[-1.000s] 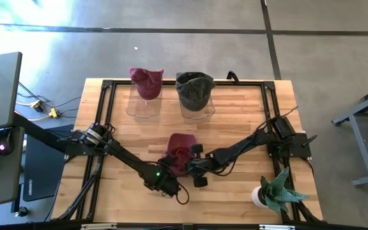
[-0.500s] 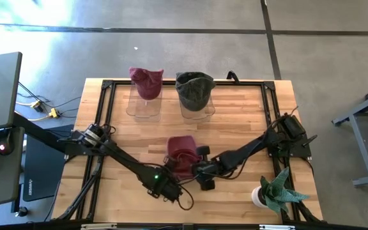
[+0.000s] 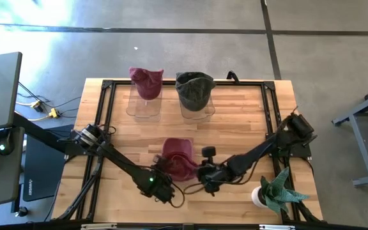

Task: Pick & Place hat
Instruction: Put the red cap into the left transparent bin

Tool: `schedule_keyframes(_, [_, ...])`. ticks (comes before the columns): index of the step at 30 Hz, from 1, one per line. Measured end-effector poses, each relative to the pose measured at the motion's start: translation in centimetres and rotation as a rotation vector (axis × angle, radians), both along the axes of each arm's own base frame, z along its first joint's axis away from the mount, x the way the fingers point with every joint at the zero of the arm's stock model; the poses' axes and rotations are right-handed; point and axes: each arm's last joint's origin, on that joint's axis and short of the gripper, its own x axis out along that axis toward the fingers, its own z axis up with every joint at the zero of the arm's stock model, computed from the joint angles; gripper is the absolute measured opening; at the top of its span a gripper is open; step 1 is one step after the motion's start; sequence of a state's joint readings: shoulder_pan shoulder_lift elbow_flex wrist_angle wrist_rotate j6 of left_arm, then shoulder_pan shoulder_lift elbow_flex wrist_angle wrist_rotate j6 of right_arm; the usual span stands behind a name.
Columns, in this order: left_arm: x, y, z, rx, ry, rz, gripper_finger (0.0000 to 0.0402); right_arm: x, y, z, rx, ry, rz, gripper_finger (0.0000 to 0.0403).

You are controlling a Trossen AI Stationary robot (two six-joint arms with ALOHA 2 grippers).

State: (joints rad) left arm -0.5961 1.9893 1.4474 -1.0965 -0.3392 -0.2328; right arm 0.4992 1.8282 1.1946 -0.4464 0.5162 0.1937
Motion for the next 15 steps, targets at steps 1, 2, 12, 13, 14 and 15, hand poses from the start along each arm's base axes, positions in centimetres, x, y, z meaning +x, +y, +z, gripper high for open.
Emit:
schedule_keyframes(1, [-0.5,0.3,-0.3,-0.016,0.012,0.022,0.0021,-0.3,0.2,0.2,-0.005,-0.004,-0.005,0.0047])
schedule_keyframes(2, [-1.0,0.6,-0.6,-0.035,0.025,0.044,0.0028,-0.5,0.5,0.3,-0.01,-0.011,-0.006,0.0051])
schedule_keyframes(12, [-5.4,3.1,2.5,-0.149,-0.075,0.254,0.015,-1.2,1.4,0.6,-0.029,-0.027,0.003,0.0066])
schedule_keyframes(13, [-5.6,3.0,2.9,-0.167,-0.089,0.257,0.0159,-1.2,1.4,0.6,-0.032,-0.026,0.001,0.0066])
schedule_keyframes(14, [-5.8,2.9,3.2,-0.18,-0.099,0.25,0.0165,-1.1,1.3,0.6,-0.028,-0.025,0.0,0.0067])
schedule_keyframes(15, [-5.9,2.5,3.5,-0.204,-0.127,0.234,0.017,-1.1,1.3,0.6,-0.024,-0.023,0.002,0.0067])
